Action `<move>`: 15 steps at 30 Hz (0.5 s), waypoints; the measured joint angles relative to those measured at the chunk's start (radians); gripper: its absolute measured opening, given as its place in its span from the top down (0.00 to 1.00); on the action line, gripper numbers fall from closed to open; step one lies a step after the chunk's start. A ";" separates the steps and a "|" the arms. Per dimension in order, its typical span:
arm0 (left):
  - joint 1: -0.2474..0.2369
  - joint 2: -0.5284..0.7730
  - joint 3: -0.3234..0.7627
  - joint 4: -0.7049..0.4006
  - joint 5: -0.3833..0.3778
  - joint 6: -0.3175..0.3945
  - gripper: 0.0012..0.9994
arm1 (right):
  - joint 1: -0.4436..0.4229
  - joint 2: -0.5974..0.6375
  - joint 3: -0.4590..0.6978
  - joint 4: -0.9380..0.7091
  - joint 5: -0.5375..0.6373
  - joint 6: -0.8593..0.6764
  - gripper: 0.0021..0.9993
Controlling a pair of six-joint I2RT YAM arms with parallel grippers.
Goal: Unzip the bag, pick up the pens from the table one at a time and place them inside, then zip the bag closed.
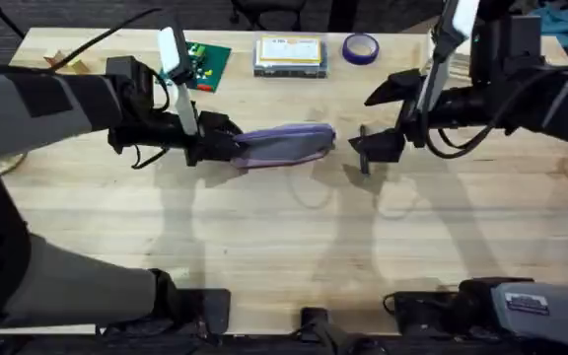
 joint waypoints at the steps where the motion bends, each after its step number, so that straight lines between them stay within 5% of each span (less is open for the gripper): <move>1: 0.000 0.000 0.000 0.000 0.000 0.000 0.96 | 0.002 0.006 0.000 0.008 0.000 0.000 0.00; 15: 0.000 0.000 0.000 0.000 0.000 0.000 0.96 | 0.079 0.121 0.000 0.065 -0.004 -0.126 0.00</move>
